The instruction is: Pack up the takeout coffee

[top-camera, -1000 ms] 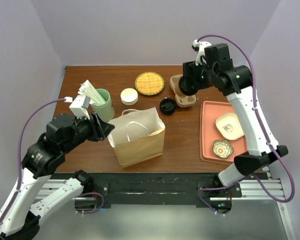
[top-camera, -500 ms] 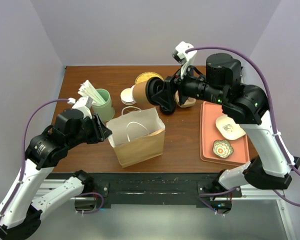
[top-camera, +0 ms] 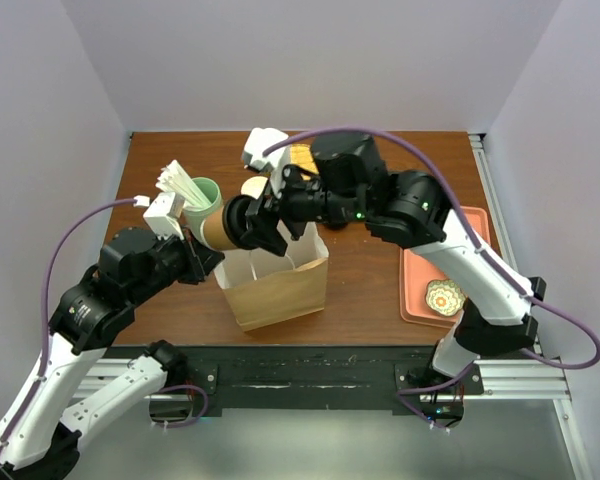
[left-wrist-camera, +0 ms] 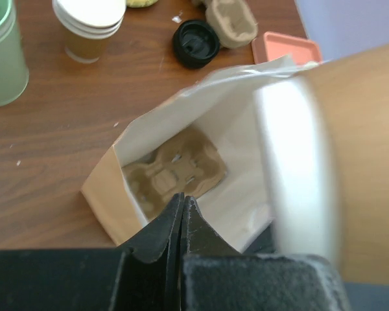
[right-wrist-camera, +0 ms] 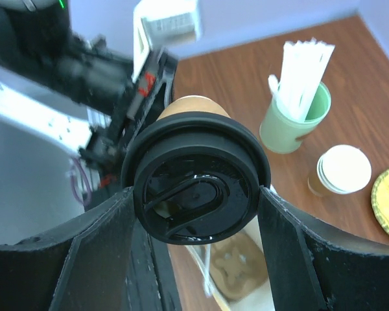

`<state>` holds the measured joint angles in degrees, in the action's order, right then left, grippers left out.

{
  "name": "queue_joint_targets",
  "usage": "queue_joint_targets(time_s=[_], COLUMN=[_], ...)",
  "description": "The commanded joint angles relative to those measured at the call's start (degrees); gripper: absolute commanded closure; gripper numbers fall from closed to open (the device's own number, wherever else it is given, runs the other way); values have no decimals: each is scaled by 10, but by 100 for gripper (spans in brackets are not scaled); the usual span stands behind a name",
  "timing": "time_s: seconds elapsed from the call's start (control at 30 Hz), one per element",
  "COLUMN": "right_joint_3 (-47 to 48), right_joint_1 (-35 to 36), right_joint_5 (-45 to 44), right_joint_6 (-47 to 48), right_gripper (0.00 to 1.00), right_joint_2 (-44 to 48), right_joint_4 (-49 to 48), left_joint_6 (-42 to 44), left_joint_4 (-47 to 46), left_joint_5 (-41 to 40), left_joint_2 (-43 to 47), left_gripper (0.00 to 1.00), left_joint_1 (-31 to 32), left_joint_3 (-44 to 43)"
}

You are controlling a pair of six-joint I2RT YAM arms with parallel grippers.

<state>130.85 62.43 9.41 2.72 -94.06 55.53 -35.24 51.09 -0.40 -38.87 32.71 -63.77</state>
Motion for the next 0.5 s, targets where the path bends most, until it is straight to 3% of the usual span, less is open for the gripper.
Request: queue_joint_targets(time_s=[0.0,0.17,0.33,0.47], right_joint_3=[20,6,8,-9], right_joint_1=[31,51,53,53], right_joint_5=[-82,-147,-180,-193], right_joint_6=[58,88,92,94], right_gripper=[51,51,50,50], right_joint_2=[11,6,18,35], right_joint_4=[50,91,75,40], left_joint_6=[57,86,84,64], left_joint_4=[-106,-150,-128,-105], left_joint_5=[45,62,53,33], left_joint_2=[15,47,38,39], left_gripper=[100,100,100,82], left_joint_1=[1,0,0,0], left_joint_3=[29,65,55,31])
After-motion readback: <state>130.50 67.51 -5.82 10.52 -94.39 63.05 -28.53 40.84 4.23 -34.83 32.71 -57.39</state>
